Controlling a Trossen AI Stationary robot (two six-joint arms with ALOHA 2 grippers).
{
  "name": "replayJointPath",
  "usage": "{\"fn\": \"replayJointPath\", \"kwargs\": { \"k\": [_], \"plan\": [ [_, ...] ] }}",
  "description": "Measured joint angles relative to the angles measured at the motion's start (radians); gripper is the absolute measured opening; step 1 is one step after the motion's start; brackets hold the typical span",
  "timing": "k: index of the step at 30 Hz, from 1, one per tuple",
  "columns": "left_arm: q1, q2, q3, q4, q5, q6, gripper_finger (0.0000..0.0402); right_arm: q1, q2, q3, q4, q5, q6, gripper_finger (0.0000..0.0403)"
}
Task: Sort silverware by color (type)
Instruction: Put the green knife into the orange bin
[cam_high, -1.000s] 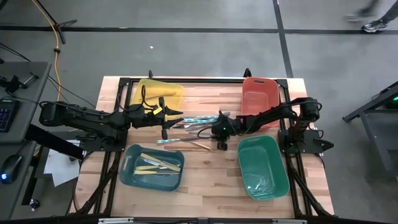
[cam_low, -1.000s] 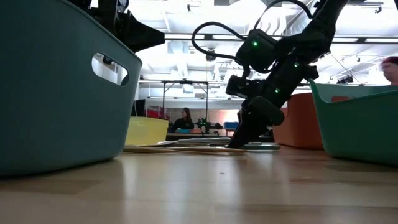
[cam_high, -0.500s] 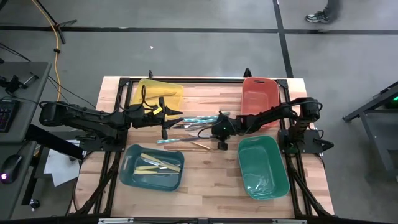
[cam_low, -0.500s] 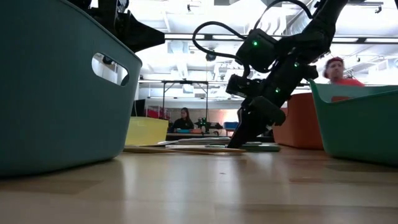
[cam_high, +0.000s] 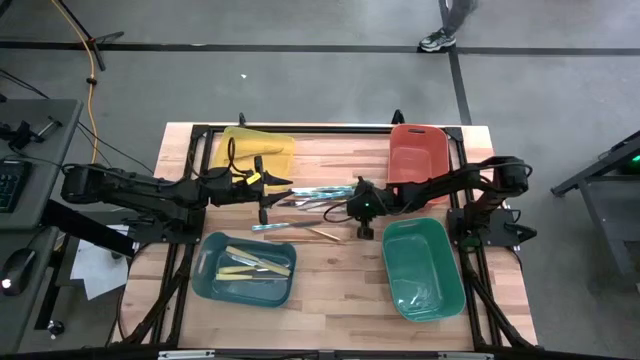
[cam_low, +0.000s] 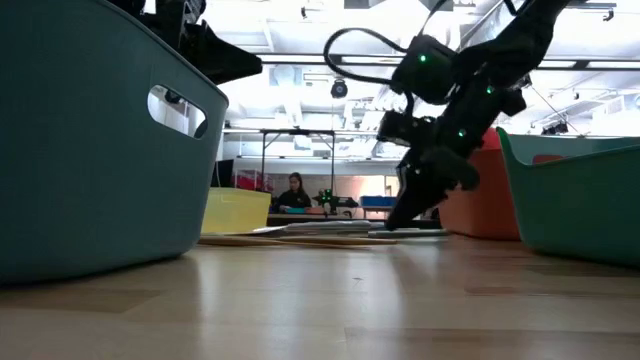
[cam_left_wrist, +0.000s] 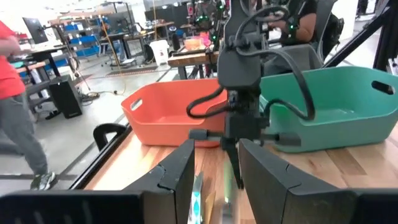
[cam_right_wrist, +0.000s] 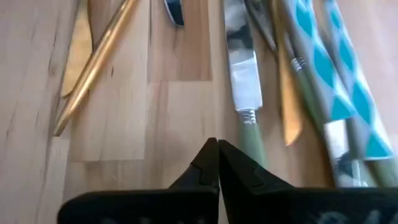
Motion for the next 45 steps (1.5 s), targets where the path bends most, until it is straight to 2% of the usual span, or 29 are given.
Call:
{"fn": "replayJointPath", "kwargs": {
  "k": [7,13,15,18,21,28,32,37,45],
  "plan": [
    [-0.001,-0.118,0.000,-0.116,-0.038,-0.011,0.0117,0.007,-0.007,0.003,0.025,0.017,0.011,0.0004],
    [-0.001,-0.147,0.000,-0.141,-0.038,-0.045,0.0117,0.007,-0.008,0.055,0.057,0.017,0.062,0.0001],
    [-0.001,-0.146,0.000,-0.155,-0.038,-0.045,0.0117,0.007,-0.008,0.100,-0.012,0.017,0.065,0.0001],
    [0.000,-0.146,0.000,-0.166,-0.038,-0.060,0.0117,0.005,0.003,0.199,-0.206,0.036,0.056,0.0005],
    [0.000,-0.146,0.000,-0.184,-0.038,-0.061,0.0117,0.005,0.034,0.301,-0.408,0.097,-0.010,0.0035],
    [0.000,-0.146,0.000,-0.190,-0.038,-0.061,0.0117,-0.052,0.135,0.434,-0.761,0.136,-0.248,0.0160],
    [0.000,-0.146,0.000,-0.195,-0.039,-0.061,0.0117,-0.104,0.171,0.426,-0.797,0.100,-0.357,0.0198],
    [0.000,-0.146,0.000,-0.196,-0.039,-0.061,0.0117,-0.146,0.193,0.422,-0.763,0.086,-0.388,0.0197],
    [0.000,-0.146,0.000,-0.196,-0.039,-0.044,0.0117,-0.151,0.193,0.422,-0.769,-0.020,-0.361,0.0149]
  ]
}}
